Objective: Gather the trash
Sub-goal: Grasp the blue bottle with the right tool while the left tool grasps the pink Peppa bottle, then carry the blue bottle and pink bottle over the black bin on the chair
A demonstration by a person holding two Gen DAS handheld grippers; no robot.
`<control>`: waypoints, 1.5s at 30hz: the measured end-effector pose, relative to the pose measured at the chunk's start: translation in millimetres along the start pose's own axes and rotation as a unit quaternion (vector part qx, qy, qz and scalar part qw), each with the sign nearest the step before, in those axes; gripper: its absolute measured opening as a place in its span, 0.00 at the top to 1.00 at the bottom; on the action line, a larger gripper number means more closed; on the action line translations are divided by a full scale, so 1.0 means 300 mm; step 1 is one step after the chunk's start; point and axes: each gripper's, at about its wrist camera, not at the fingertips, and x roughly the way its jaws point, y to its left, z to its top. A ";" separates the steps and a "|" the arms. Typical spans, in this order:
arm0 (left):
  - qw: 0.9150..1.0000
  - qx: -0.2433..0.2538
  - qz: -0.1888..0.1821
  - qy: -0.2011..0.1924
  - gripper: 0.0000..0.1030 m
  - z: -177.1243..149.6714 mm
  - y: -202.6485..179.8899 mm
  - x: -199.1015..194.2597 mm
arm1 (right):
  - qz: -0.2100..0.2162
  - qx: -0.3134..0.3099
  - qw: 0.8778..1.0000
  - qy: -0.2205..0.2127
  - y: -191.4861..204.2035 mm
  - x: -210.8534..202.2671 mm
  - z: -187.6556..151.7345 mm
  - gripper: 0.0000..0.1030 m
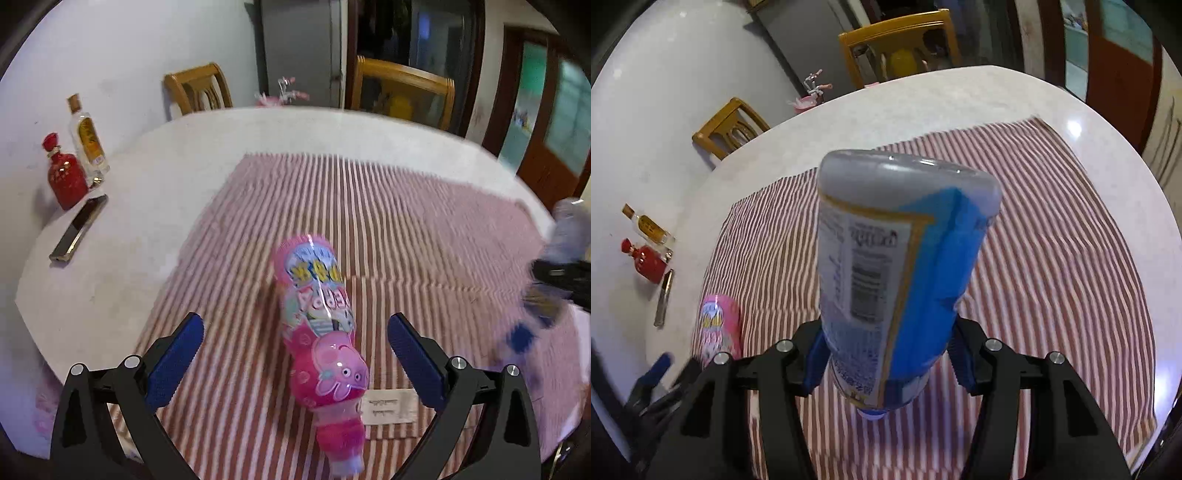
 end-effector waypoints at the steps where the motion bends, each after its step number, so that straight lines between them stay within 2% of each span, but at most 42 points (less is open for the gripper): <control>1: 1.000 0.006 0.008 0.008 0.06 -0.003 -0.014 0.028 | -0.003 0.003 1.000 -0.004 -0.009 -0.022 -0.006 0.47; 6: 0.998 0.029 0.043 0.033 0.06 -0.011 -0.055 0.126 | 0.017 0.018 1.000 -0.019 -0.018 -0.076 -0.005 0.47; 8: 0.998 0.038 0.035 0.037 0.13 -0.015 -0.064 0.152 | 0.024 0.018 0.999 -0.022 -0.018 -0.085 0.007 0.47; 11: 0.999 0.030 -0.006 0.037 0.44 -0.024 -0.051 0.185 | 0.027 0.020 0.999 -0.029 -0.009 -0.082 0.014 0.47; 13: 0.999 0.029 -0.025 0.038 0.50 -0.023 -0.047 0.187 | 0.033 0.020 0.999 -0.030 -0.017 -0.094 0.019 0.47; 16: 0.999 0.022 -0.037 0.022 0.51 -0.017 -0.037 0.151 | 0.036 0.015 0.999 -0.030 -0.006 -0.107 0.014 0.47; 21: 0.997 0.021 -0.060 -0.040 0.51 0.048 -0.036 -0.012 | 0.036 0.008 0.999 -0.039 0.010 -0.123 0.025 0.47; 25: 0.992 0.031 -0.079 -0.093 0.51 0.093 -0.058 -0.163 | 0.036 0.003 0.999 -0.037 0.024 -0.124 0.027 0.47; 30: 0.984 0.043 -0.100 -0.137 0.51 0.115 -0.084 -0.281 | 0.037 -0.001 0.999 -0.030 0.027 -0.113 0.021 0.47; 36: 0.979 0.049 -0.124 -0.155 0.51 0.101 -0.105 -0.350 | 0.036 -0.006 0.999 -0.029 0.037 -0.110 0.030 0.47; 45: 0.974 0.063 -0.138 -0.169 0.51 0.080 -0.145 -0.412 | 0.038 -0.003 0.999 -0.031 0.025 -0.116 0.023 0.47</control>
